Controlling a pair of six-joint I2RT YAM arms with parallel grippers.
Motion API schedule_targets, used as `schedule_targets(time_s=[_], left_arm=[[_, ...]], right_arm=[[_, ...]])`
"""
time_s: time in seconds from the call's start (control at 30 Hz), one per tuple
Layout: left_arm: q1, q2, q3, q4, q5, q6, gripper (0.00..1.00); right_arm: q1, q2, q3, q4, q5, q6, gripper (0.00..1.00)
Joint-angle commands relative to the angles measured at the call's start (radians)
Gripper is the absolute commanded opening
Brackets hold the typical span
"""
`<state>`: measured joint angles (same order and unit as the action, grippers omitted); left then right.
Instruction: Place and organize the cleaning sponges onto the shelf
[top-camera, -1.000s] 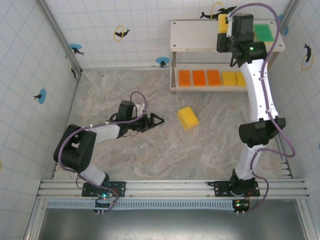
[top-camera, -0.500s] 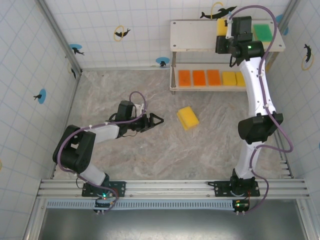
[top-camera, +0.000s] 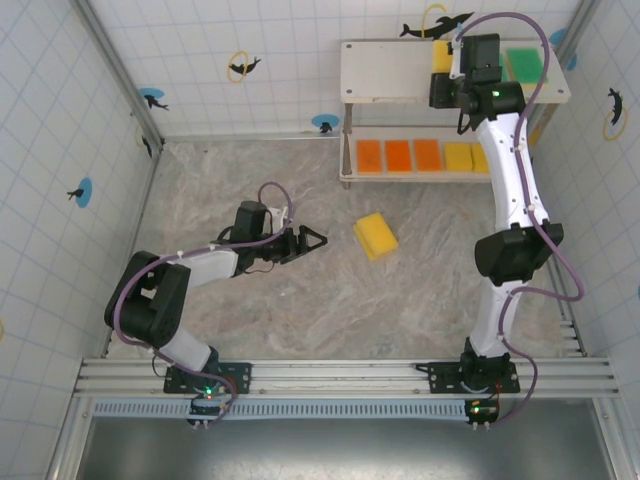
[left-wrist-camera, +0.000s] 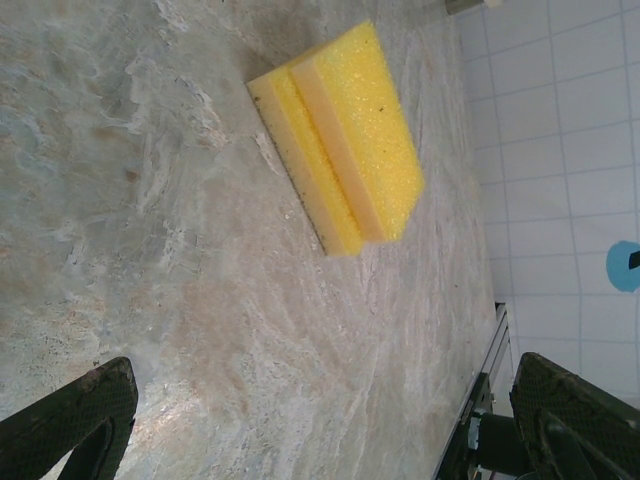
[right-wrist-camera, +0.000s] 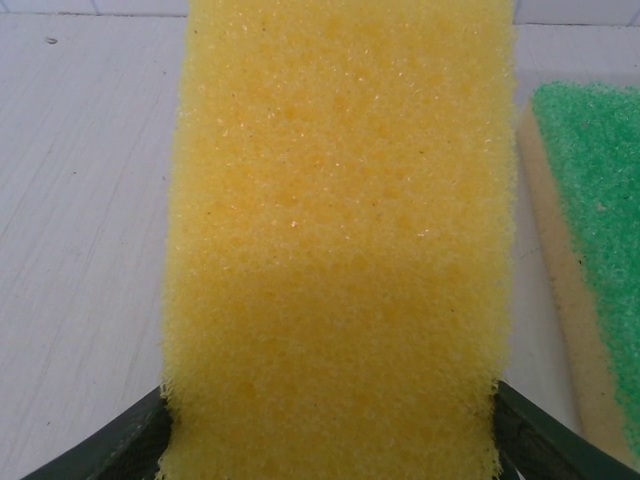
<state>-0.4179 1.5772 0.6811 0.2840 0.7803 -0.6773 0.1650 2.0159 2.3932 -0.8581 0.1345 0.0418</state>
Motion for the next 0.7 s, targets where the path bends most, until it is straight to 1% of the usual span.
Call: schedule_targets(time_s=[0.0, 0.67], left_arm=[[0.006, -0.028, -0.017, -0.015, -0.005, 0.025, 0.98], [0.008, -0.025, -0.022, -0.01, -0.005, 0.025, 0.98]], right_arm=[[-0.008, 0.025, 0.037, -0.003, 0.014, -0.009, 0.68], [-0.009, 0.052, 0.034, -0.004, 0.018, -0.006, 0.74]])
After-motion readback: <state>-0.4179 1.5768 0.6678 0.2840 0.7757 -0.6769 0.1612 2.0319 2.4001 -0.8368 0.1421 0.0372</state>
